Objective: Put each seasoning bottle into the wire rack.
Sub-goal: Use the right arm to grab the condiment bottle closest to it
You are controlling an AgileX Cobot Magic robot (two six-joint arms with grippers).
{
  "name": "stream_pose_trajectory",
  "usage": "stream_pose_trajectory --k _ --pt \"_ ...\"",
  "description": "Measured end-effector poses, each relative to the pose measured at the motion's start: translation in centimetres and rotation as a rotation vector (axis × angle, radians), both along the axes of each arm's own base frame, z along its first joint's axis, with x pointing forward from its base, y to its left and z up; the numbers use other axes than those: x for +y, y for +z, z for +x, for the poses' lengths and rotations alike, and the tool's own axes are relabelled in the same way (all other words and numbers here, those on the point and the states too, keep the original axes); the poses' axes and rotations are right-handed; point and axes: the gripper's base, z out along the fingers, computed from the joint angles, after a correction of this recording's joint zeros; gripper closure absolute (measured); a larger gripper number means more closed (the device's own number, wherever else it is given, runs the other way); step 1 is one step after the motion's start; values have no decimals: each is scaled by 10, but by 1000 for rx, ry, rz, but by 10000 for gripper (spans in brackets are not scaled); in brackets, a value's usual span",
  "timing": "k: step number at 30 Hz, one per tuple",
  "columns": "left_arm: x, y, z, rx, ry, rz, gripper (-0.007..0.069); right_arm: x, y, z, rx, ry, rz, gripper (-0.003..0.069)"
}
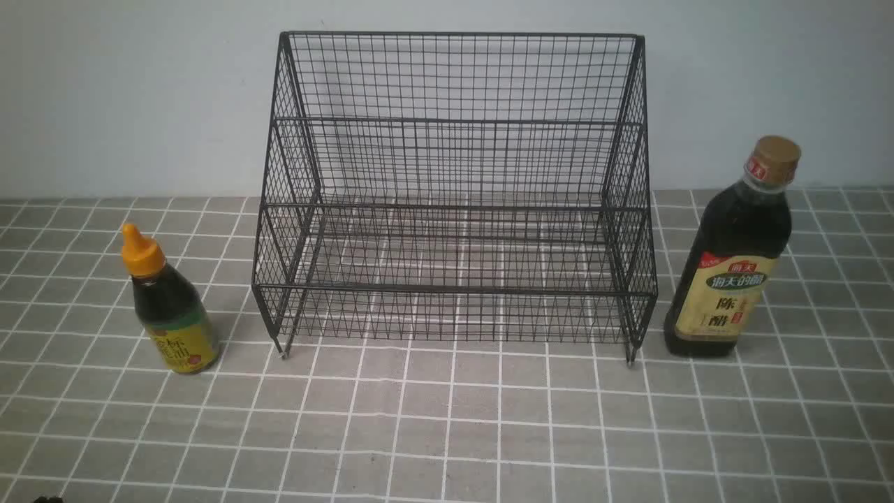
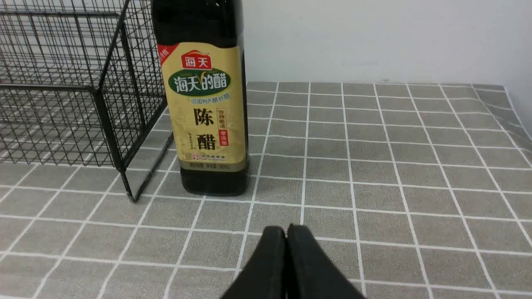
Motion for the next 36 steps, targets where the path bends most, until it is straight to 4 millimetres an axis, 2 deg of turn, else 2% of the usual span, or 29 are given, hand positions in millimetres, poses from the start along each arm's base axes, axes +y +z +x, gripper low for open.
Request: stream_pose_trajectory --k 18,21,26,36 --pt "0 0 0 0 0 0 631 0 1 1 -24 2 9 673" --pt "0 0 0 0 0 0 631 1 7 2 -105 1 83 673" --pt "0 0 0 0 0 0 631 -3 29 2 -351 -52 429 673" --pt "0 0 0 0 0 0 631 -9 41 -1 -446 -96 648 673"
